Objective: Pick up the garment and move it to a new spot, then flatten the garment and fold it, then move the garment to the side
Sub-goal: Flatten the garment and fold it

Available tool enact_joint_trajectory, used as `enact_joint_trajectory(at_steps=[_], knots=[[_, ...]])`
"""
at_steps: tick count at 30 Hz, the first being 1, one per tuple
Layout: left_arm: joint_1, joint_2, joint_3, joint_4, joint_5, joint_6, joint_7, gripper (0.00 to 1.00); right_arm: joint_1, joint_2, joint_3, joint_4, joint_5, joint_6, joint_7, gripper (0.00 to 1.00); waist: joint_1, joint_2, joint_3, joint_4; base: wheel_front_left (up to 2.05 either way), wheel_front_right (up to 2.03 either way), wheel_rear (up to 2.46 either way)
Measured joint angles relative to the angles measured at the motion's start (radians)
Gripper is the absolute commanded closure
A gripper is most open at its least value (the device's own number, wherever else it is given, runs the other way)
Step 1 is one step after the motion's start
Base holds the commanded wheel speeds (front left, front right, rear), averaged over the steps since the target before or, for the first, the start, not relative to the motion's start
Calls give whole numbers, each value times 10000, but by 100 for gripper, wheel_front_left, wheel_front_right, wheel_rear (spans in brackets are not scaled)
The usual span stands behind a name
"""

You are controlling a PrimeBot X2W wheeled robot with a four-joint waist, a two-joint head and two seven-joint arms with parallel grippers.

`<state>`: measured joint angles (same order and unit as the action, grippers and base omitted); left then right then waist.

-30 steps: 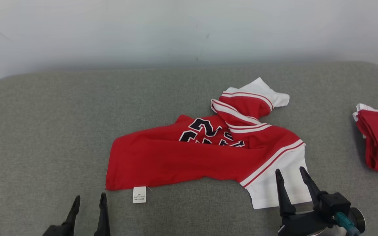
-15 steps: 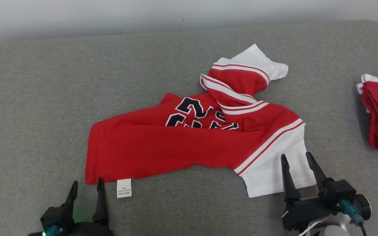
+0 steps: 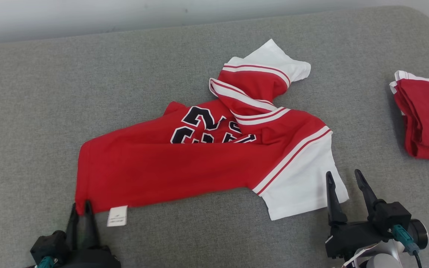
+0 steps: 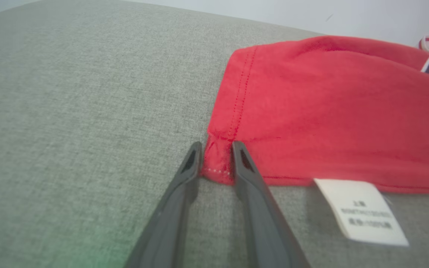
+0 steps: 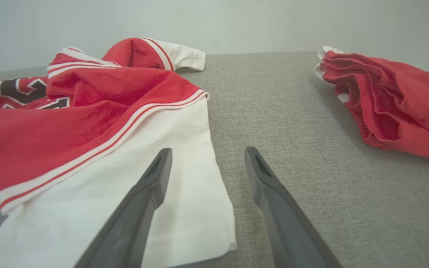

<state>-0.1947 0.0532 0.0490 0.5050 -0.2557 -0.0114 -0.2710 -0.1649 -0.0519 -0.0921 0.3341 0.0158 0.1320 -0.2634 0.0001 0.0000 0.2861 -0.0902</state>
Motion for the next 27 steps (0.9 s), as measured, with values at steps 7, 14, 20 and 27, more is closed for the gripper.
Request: enact_joint_trajectory(at_steps=[7,14,20,27], knots=[[-73,-10,6,123,-29,-25,-2,100,64,0,-222,196,-6,0,-2,0,-1,0,-20,-23,0,0,0],[30,-15,-56,63,23,-113,12,100,234,-2,-255,755,-12,0,0,0,-1,0,-76,90,0,0,0],[45,-13,-159,44,148,-165,12,100,155,-2,-211,1415,297,0,-15,20,-1,0,-81,182,0,0,0],[41,-15,-236,-282,303,-324,46,100,-81,2,15,1400,769,0,-8,100,0,0,-102,281,0,0,0]])
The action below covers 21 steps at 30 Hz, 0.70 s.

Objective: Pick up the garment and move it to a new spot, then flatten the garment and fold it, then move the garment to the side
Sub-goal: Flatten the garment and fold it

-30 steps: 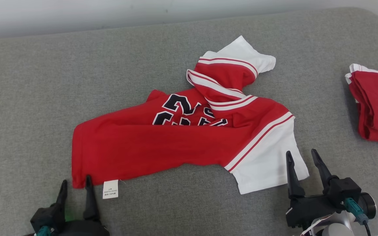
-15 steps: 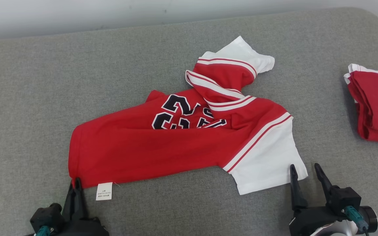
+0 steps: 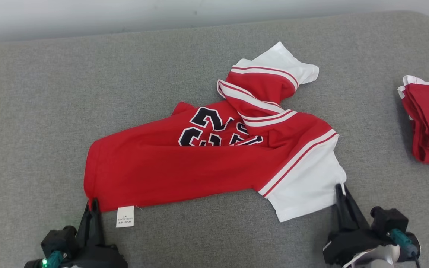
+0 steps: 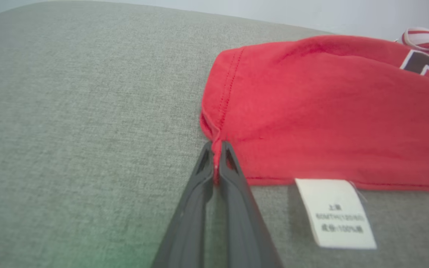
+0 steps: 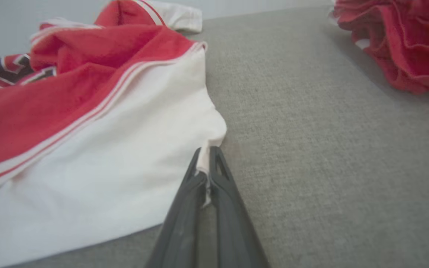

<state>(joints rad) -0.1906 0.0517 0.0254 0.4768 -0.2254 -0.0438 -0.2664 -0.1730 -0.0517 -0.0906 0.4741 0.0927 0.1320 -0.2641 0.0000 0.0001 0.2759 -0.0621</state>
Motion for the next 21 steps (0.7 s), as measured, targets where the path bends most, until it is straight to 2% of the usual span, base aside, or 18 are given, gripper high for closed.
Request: enact_joint_trajectory(at_steps=[5,12,16,21], knots=[[8,-10,140,-880,184,-21,31,100,-143,4,65,-1442,773,0,2,100,0,0,-297,-9,0,0,0],[-451,88,330,-2029,882,-456,31,100,-887,-2,226,-2953,1078,0,4,100,0,0,-1024,-10,0,0,0],[-1221,598,268,-2474,1285,-640,35,100,-1996,-357,428,-3486,1304,0,8,100,0,0,-1493,31,0,0,0],[-2605,1597,-140,-2777,1687,-796,35,100,-3754,-1089,598,-4031,1676,0,2,100,0,0,-2098,148,0,0,0]])
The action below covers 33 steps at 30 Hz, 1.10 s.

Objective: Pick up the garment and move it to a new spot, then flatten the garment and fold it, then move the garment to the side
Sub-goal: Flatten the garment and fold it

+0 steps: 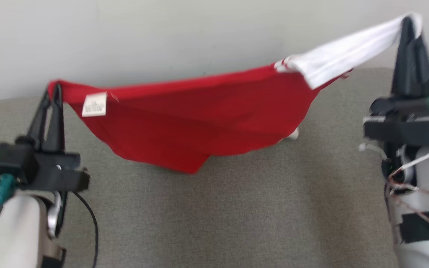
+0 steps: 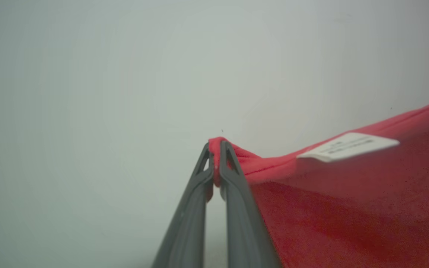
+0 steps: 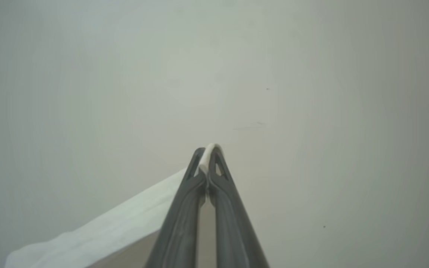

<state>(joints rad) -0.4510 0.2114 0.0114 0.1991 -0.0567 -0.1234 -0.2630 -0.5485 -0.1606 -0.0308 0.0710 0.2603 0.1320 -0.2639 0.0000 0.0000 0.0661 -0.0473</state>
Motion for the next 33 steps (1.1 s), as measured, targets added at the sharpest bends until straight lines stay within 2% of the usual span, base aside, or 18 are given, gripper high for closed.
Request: enact_joint_trajectory(at_steps=[7,14,21,26,33], knots=[[-2022,1392,-594,322,21,-77,203,100,-2118,-851,360,182,63,0,0,100,-1,-1,-572,309,0,0,0],[-3615,2546,-1032,330,-171,-86,775,100,-3666,-1685,694,947,56,0,-2,100,-1,-1,-283,555,0,0,0],[-4823,2884,-1373,798,-249,-86,1197,100,-5120,-2150,1158,2219,-353,0,-2,100,1,1,758,637,0,0,0],[-6145,3001,-1689,1657,219,-35,1129,100,-6765,-2537,1267,3256,-1024,2,2,100,2,2,1769,682,0,0,0],[-9087,3135,-1714,2596,825,575,320,100,-9558,-2757,403,3781,-2376,12,-2,100,3,1,3282,741,0,0,0]])
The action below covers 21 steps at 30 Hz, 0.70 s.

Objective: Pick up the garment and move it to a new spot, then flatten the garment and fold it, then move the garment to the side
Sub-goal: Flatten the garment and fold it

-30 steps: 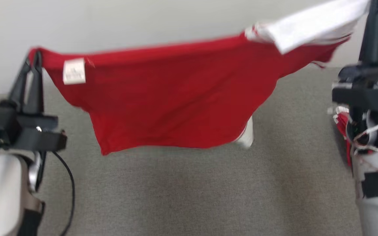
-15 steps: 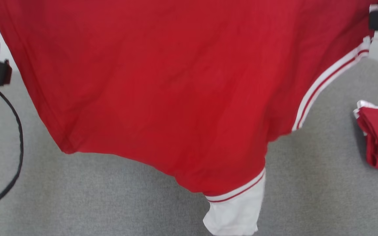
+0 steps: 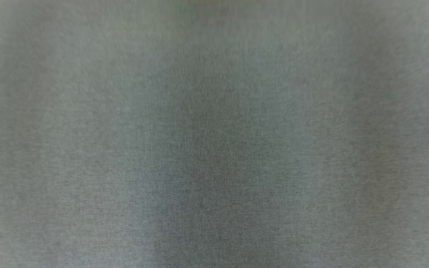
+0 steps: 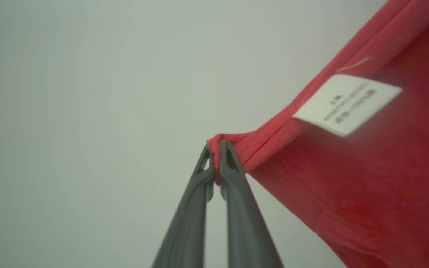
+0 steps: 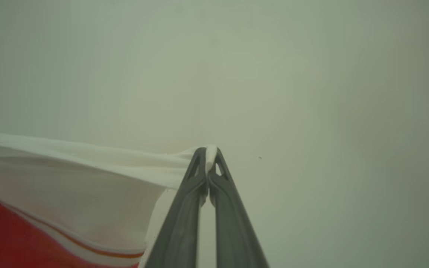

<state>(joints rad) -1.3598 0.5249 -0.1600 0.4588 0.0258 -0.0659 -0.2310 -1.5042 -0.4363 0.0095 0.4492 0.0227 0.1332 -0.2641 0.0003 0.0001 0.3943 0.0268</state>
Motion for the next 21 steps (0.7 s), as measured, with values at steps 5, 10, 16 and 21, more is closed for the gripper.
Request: enact_joint_trajectory(at_steps=[5,10,16,21], knots=[[-752,-215,-54,980,-42,127,-288,100,-235,140,-487,6,-418,15,0,100,1,1,899,23,0,0,0],[379,-859,40,1697,-602,286,-330,100,1385,278,-734,-186,-98,31,2,100,1,1,1528,30,0,0,0],[3010,-1764,138,1089,-1095,514,-330,100,4397,426,-1323,-974,681,25,4,100,-1,1,1751,22,0,0,0],[5312,-2558,529,506,-1511,719,-326,100,7322,1083,-1971,-2017,1081,4,10,100,-4,0,1400,40,0,0,0]])
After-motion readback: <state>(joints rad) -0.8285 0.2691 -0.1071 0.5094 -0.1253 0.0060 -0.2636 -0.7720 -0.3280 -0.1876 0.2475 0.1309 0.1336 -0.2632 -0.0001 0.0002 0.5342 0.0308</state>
